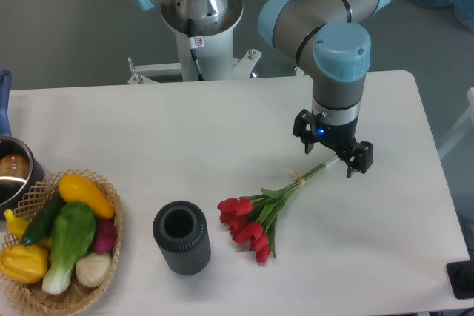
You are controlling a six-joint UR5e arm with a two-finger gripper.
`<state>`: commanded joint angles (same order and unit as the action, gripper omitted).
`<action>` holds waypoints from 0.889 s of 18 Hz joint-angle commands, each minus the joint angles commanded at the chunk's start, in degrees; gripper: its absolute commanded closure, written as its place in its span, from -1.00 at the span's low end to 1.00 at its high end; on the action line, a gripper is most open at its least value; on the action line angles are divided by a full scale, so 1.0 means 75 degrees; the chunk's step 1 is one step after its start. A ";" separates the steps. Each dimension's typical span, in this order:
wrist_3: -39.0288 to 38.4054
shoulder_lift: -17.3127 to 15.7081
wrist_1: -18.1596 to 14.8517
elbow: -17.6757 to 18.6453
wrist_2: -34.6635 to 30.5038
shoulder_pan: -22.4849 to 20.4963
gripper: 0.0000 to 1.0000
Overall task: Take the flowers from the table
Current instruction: 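Move the open gripper toward the red tulip bouquet's stems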
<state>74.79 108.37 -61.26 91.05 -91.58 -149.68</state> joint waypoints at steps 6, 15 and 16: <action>-0.0058 0.0035 0.0047 0.0035 0.0012 0.0058 -1.00; -0.0586 0.0222 0.0504 0.0598 0.0059 0.0280 -1.00; -0.0598 0.0327 0.0527 0.0633 0.0024 0.0409 -1.00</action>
<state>70.31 110.82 -57.31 95.80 -91.40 -146.61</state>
